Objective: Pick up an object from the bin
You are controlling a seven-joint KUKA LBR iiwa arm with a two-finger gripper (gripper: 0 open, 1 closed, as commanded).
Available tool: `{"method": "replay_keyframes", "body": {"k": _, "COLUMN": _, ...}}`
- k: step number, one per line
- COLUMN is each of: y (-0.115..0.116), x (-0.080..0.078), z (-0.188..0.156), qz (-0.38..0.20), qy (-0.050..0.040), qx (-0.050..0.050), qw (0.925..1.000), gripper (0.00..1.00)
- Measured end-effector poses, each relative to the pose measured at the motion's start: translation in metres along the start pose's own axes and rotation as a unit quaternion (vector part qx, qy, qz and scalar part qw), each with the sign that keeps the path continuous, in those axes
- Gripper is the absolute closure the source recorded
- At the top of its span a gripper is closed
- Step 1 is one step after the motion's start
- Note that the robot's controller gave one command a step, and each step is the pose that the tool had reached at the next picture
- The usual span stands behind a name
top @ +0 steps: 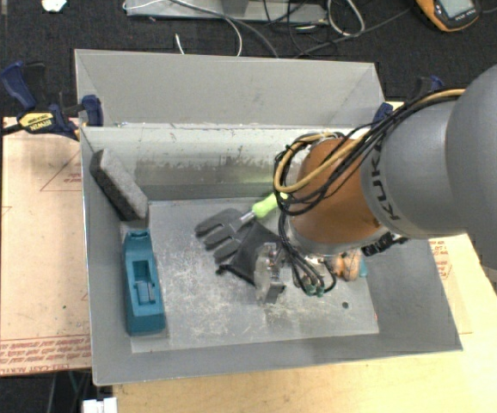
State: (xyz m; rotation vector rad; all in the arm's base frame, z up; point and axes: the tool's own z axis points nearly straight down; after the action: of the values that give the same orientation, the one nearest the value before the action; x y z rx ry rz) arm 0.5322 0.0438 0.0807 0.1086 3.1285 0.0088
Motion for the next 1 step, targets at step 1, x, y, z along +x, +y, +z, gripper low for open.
{"method": "replay_keyframes", "body": {"k": 1, "y": -0.0099, "x": 0.0381, "z": 0.0105, "qz": -0.017, "qy": -0.0001, "qx": -0.001, "qw": 0.9999, "gripper": 0.0}}
